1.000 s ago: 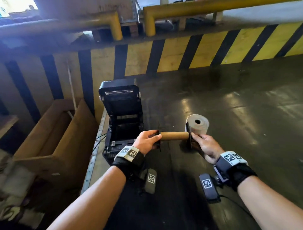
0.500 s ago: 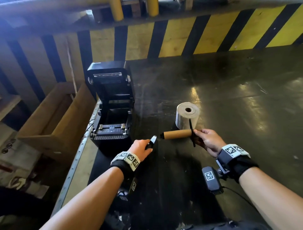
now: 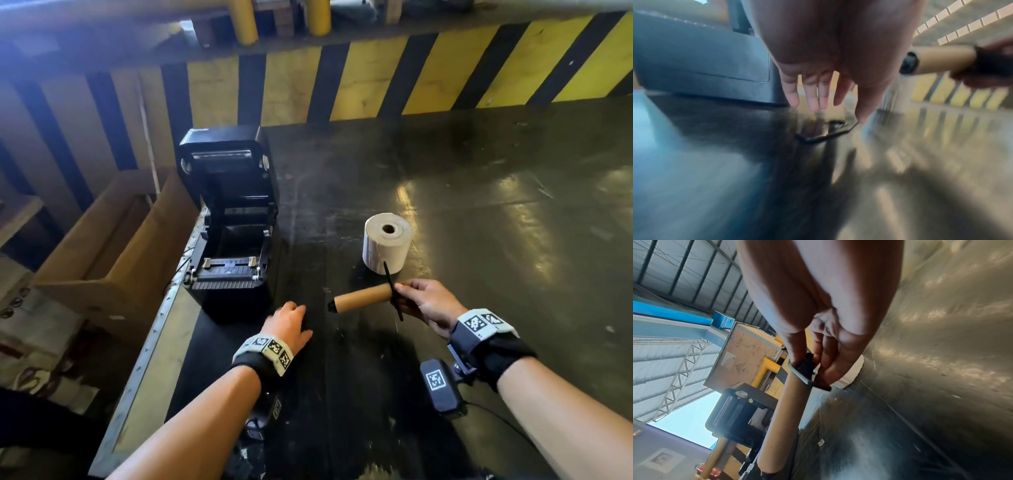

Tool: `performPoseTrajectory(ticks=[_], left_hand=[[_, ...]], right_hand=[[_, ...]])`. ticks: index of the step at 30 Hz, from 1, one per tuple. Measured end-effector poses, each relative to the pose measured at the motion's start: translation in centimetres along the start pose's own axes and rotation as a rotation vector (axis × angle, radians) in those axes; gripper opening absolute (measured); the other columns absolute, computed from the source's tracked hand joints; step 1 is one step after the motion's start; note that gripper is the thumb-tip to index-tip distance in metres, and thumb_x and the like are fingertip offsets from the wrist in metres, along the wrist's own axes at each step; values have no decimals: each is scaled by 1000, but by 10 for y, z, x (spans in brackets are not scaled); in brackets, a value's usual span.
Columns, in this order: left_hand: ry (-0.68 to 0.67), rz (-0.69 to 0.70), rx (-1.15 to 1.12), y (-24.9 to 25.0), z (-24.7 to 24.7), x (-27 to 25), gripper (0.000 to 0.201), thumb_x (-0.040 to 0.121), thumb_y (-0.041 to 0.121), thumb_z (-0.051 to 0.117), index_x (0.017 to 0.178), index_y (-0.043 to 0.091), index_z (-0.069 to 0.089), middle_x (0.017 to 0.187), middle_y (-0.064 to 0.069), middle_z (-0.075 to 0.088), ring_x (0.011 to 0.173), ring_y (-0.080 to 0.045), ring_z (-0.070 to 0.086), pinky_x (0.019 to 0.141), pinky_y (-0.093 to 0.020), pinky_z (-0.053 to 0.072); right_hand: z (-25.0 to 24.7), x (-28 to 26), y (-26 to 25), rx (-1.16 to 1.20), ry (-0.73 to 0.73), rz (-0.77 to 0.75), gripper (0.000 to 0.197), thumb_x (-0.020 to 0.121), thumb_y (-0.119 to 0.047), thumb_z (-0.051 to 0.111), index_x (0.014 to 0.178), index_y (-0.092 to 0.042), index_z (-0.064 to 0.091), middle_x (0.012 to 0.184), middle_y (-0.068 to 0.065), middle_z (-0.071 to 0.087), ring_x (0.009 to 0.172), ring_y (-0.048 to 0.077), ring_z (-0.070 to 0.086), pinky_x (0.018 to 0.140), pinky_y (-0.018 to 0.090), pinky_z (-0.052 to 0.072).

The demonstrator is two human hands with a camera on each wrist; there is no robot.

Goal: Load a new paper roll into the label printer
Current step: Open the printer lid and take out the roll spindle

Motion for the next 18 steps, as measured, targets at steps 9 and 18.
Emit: performPoseTrajectory(ticks=[9,18], left_hand=[[30,139,-631,42,-61,3,52,72,31,77,121,24,59,112,-2,67,102,-15,63,92,-31,51],[56,58,-400,8,-50,4,37,75,31,74,111,25,68,102,-1,71,91,-12,63,80,-21,47]], right_hand=[[19,-1,-15,61,-72,-10,10,90,-10,54,87,-7,63,77,10,60,69,17,58,57,17,52],[-44,12,-10,38,120,-26,14,90,-8,54,82,-6,65,55,-1,68,49,7,63,53,18,52]])
Point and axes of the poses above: each hand's wrist, its own x-axis towards the middle knuckle, its own z-axis out of the palm, y = z × x, the point moved 8 cm from there along x, towards the middle knuckle
